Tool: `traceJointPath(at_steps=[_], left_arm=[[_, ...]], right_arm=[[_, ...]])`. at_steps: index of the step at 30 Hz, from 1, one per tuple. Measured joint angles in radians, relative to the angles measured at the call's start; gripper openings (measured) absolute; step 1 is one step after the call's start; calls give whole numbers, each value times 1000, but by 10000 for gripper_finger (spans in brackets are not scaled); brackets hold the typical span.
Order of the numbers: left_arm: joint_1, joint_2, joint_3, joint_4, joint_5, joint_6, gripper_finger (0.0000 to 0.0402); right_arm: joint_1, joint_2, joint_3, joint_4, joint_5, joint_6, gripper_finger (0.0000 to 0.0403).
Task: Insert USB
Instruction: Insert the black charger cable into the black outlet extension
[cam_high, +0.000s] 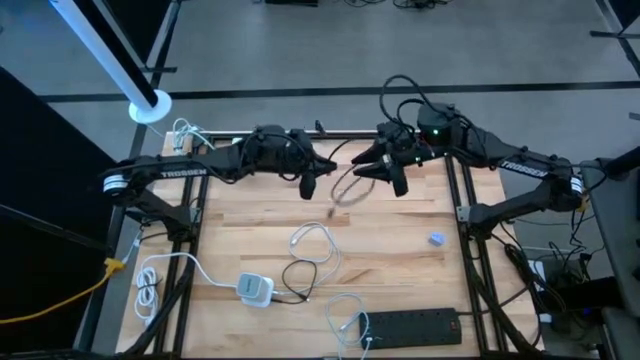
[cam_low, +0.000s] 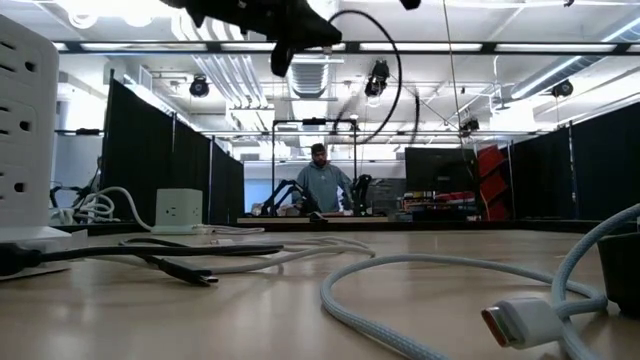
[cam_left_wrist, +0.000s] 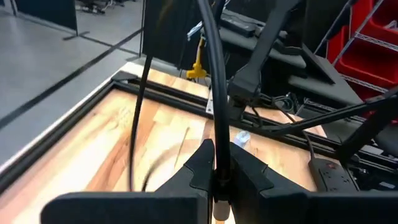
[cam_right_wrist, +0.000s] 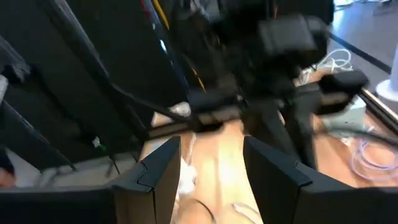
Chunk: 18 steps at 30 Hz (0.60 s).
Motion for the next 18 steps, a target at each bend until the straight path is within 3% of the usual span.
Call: traceJointPath(at_steps=[3,18], left_arm=[[-9,2,-9,60,-1,0,17],[-26,0,-9,195,16,56,17]], right_arm=[[2,31,0,-18,66,25,152],[14,129,0,50,114,-17,126]])
